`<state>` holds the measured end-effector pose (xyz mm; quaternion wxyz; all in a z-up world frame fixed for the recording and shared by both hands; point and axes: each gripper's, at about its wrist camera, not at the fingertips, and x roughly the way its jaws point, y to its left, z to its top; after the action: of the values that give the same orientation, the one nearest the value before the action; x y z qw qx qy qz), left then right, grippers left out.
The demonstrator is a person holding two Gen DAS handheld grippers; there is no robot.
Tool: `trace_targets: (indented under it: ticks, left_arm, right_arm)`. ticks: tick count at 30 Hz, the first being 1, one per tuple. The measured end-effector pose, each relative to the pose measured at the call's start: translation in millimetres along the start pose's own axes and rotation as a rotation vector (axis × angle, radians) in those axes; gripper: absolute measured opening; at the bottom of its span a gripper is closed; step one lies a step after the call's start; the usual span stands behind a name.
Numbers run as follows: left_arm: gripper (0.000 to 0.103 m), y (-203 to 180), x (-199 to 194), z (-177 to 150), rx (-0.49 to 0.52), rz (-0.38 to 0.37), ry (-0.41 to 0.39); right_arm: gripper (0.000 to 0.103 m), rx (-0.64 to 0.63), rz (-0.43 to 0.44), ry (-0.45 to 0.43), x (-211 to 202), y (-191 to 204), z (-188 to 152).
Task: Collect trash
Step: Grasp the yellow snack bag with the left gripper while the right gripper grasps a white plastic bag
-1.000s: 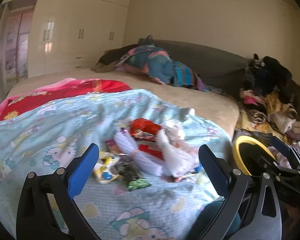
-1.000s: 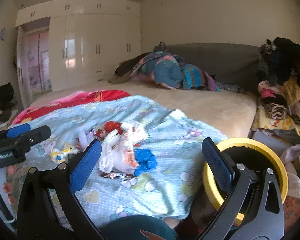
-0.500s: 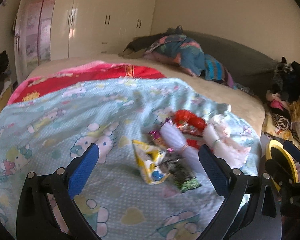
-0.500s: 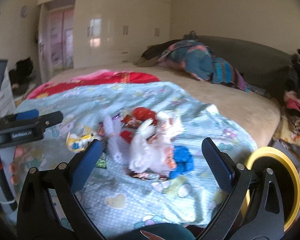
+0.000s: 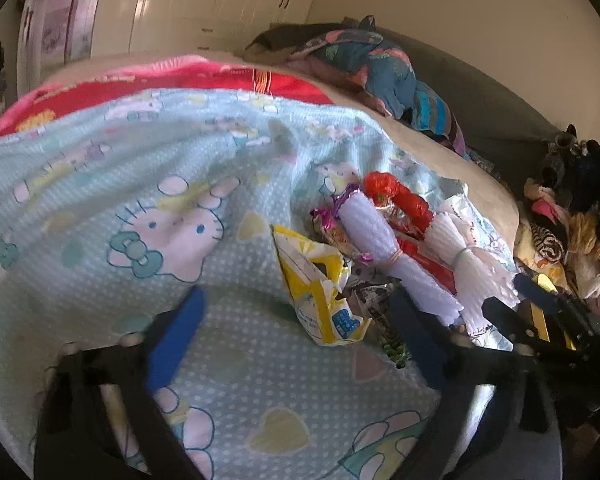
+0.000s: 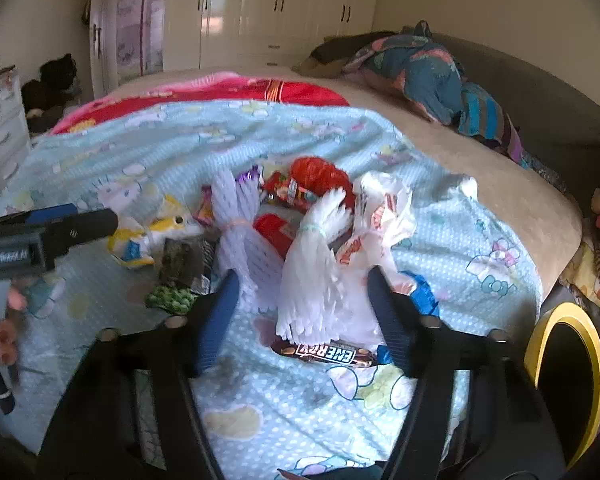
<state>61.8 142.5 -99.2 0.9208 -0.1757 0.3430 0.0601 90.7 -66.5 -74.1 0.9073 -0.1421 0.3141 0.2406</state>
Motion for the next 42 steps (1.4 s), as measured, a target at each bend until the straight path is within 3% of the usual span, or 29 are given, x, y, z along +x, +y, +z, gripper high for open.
trace_targets:
  ticks: [2,6,9,21,32,42]
  left_arm:
    - [0.071,1.2,7.4,-0.4,-0.011,-0.012,0.020]
    - [0.070,0.5,26.4,-3.7,-0.047,-0.075,0.090]
    - [0.067,-3.8,37.3,-8.3,-0.062,-0.113,0.114]
    - [0.031,9.4,47.2,-8.7,-0.159,-0.151,0.132]
    - [0.029,-0.8,4.2,8.7,-0.072,-0.131,0.011]
    - [0.030,-21.5,-5.0,9.0,-0.009,-0.124,-0.003]
  right_arm:
    - [0.038,-0.004,0.011,0.030,7.5,0.6,-3.8]
    - [0.017,-0.004,0.032,0.050,15.5,0.2,-6.5]
    - [0.012,0.014,0.052,0.055,19.3,-3.4,-7.2]
    - [0.011,0.069,0.151,-0.021,-7.4,-2.5,-10.5]
    - [0.011,0.089,0.171,-0.072,-30.0,-3.2,-12.1]
    - [0.011,0.129,0.148,-0.112,-45.2,-19.6,-13.2]
